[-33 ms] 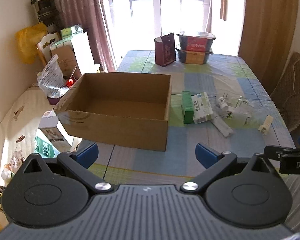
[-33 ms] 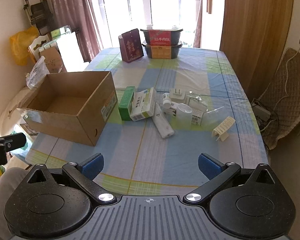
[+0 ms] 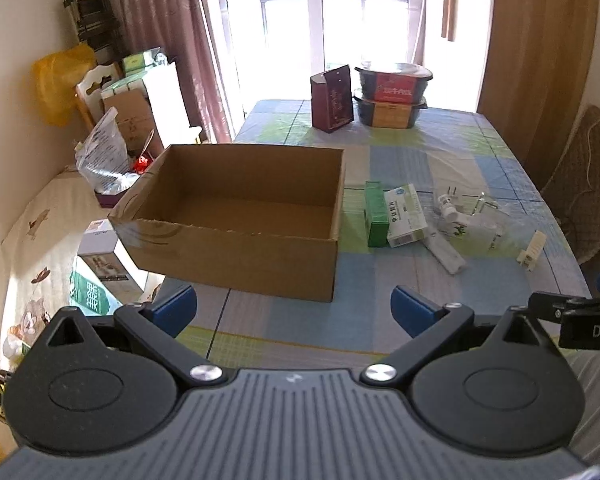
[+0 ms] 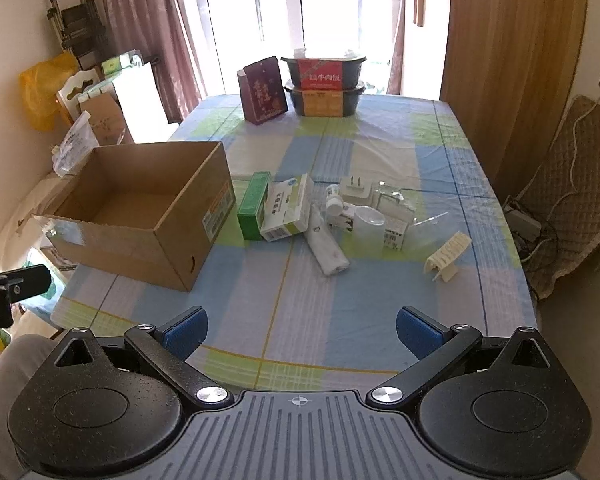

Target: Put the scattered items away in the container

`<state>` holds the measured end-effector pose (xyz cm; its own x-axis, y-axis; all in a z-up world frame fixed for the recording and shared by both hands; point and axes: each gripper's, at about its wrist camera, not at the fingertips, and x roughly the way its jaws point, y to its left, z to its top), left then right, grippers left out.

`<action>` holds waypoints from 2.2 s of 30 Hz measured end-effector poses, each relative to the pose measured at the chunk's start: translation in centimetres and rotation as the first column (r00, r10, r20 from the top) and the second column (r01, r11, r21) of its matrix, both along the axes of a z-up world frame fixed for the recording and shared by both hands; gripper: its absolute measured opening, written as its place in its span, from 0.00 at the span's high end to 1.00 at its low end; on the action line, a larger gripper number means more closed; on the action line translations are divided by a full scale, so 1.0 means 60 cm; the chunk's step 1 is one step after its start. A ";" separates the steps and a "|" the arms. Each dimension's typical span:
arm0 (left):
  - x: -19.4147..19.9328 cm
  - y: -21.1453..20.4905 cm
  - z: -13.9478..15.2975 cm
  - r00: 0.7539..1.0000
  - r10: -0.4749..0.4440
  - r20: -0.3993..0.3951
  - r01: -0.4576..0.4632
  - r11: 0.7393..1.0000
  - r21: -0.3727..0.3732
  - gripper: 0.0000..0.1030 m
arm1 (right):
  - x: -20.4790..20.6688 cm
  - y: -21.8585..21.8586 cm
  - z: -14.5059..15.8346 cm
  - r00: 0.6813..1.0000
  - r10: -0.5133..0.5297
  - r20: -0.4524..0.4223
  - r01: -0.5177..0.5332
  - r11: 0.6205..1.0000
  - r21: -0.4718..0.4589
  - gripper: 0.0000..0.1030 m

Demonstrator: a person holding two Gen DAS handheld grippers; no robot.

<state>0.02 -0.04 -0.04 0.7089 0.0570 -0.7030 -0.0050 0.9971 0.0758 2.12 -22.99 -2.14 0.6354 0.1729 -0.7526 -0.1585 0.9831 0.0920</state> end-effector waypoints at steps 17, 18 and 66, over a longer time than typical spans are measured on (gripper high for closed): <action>0.019 0.012 -0.014 0.998 0.026 -0.062 -0.027 0.999 -0.023 0.01 | 0.010 -0.007 -0.014 1.000 -0.010 -0.027 0.009 1.000 -0.028 0.00; 0.017 0.013 -0.014 0.998 0.026 -0.061 -0.028 0.999 -0.022 0.01 | 0.010 -0.008 -0.015 1.000 -0.010 -0.028 0.009 1.000 -0.028 0.00; 0.022 0.019 -0.027 0.996 0.043 -0.075 -0.045 0.999 -0.026 0.01 | 0.008 -0.004 -0.017 1.000 -0.013 -0.028 0.012 0.999 -0.046 0.00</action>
